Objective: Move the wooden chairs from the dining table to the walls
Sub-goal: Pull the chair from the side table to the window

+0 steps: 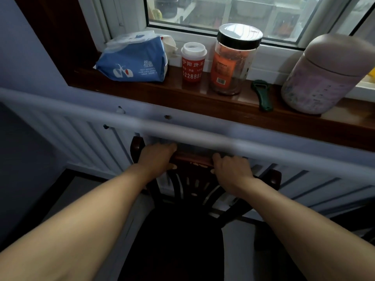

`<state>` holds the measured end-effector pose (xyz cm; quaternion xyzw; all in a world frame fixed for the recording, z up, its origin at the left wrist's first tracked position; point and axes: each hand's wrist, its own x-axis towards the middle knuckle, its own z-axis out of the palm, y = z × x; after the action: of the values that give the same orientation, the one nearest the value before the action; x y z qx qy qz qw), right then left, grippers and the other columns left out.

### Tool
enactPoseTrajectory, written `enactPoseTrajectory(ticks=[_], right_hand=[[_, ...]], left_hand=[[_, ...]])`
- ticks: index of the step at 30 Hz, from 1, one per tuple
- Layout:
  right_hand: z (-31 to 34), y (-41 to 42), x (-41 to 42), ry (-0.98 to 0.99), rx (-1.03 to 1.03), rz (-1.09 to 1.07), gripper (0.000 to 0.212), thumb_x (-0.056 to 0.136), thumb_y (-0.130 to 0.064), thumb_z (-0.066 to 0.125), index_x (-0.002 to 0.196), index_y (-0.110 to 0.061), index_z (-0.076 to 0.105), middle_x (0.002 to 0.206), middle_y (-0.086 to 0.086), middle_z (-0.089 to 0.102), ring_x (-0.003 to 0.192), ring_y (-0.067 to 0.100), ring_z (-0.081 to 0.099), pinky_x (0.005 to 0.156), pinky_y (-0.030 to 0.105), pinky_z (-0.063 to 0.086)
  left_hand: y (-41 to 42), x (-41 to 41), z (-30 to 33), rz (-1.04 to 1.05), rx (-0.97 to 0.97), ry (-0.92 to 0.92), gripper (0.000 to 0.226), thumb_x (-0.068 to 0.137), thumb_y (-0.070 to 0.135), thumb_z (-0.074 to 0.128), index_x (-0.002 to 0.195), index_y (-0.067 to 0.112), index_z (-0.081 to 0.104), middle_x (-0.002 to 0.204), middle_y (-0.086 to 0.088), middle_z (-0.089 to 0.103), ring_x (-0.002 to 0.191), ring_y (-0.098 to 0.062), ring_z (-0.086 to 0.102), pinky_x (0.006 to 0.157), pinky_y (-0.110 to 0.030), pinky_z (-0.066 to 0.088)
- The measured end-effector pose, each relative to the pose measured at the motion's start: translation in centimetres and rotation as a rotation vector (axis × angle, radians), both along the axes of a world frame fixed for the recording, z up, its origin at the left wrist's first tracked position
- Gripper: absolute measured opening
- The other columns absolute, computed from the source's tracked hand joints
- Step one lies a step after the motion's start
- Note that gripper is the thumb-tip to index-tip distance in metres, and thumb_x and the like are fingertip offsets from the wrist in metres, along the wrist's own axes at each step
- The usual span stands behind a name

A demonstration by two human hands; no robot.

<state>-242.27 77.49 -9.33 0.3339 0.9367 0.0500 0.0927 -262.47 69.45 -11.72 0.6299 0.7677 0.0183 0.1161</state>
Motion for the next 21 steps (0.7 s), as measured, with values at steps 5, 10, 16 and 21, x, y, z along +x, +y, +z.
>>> enactPoseTrajectory(ticks=[5, 10, 16, 21], right_hand=[[-0.6, 0.2, 0.2, 0.030, 0.028, -0.002, 0.039, 0.099, -0.037, 0.038, 0.125, -0.009, 0.041, 0.109, 0.014, 0.066, 0.096, 0.032, 0.063, 0.064, 0.033, 0.035], [-1.6, -0.5, 1.4, 0.168, 0.005, -0.114, 0.045, 0.097, -0.046, 0.037, 0.125, -0.012, 0.043, 0.108, 0.011, 0.066, 0.090, 0.033, 0.064, 0.058, 0.031, 0.035], [-1.3, -0.6, 2.0, 0.071, 0.007, -0.150, 0.048, 0.098, -0.048, 0.032, 0.132, -0.015, 0.039, 0.116, 0.009, 0.064, 0.098, 0.032, 0.063, 0.063, 0.033, 0.035], [-0.7, -0.5, 2.3, 0.036, -0.012, -0.159, 0.047, 0.098, -0.048, 0.032, 0.131, -0.015, 0.039, 0.117, 0.010, 0.064, 0.100, 0.033, 0.062, 0.064, 0.034, 0.036]], left_hand=[[-0.3, 0.9, -0.5, 0.071, 0.030, 0.018, 0.057, 0.085, 0.048, 0.058, 0.128, 0.013, 0.043, 0.130, -0.010, 0.052, 0.117, -0.030, 0.047, 0.093, -0.039, 0.038], [-0.4, 1.2, -0.2, 0.083, 0.036, 0.050, 0.062, 0.087, 0.057, 0.049, 0.129, 0.012, 0.042, 0.129, -0.014, 0.052, 0.117, -0.031, 0.048, 0.092, -0.040, 0.039], [0.0, 1.9, -0.6, 0.021, 0.055, 0.113, 0.060, 0.086, 0.059, 0.048, 0.122, 0.012, 0.045, 0.123, -0.012, 0.056, 0.112, -0.029, 0.052, 0.079, -0.036, 0.040], [0.2, 2.1, -0.9, 0.051, 0.066, 0.088, 0.061, 0.085, 0.060, 0.050, 0.122, 0.012, 0.046, 0.124, -0.013, 0.056, 0.112, -0.030, 0.052, 0.083, -0.038, 0.041]])
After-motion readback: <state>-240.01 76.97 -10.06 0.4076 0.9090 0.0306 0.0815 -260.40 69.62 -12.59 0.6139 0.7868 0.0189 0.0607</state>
